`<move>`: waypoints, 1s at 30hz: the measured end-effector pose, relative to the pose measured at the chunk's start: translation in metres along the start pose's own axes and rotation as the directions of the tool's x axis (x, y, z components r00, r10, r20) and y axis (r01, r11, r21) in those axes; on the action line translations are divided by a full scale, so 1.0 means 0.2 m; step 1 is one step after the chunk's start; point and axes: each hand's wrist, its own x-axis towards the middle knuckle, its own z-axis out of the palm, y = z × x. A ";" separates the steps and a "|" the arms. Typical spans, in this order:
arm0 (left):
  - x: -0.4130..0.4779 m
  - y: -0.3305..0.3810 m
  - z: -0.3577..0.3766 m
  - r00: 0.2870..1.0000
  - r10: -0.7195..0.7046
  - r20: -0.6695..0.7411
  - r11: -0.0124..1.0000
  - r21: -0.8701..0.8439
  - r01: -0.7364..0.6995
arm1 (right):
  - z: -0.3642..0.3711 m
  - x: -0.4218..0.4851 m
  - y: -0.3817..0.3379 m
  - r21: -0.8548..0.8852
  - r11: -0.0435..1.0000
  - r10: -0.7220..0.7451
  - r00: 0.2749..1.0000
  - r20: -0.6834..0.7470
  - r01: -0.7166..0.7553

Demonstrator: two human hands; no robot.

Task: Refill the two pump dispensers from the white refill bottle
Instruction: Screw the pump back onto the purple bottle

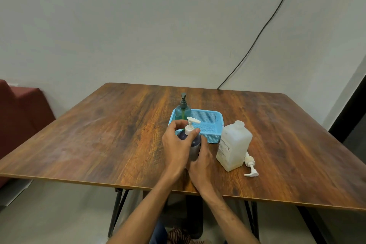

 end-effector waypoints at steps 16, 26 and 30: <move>0.04 -0.04 -0.03 0.999 0.007 0.039 0.999 0.033 -0.008 | 0.00 0.01 0.00 0.056 0.998 0.020 0.999 0.050 -0.023; 0.14 -0.04 -0.11 0.976 0.019 0.219 0.999 0.045 -0.029 | -0.03 0.01 -0.02 0.132 0.991 0.004 0.998 0.061 -0.012; 0.16 -0.03 -0.14 0.956 0.005 0.295 1.000 0.006 -0.007 | -0.03 0.02 -0.03 0.149 0.989 0.012 0.997 0.078 -0.023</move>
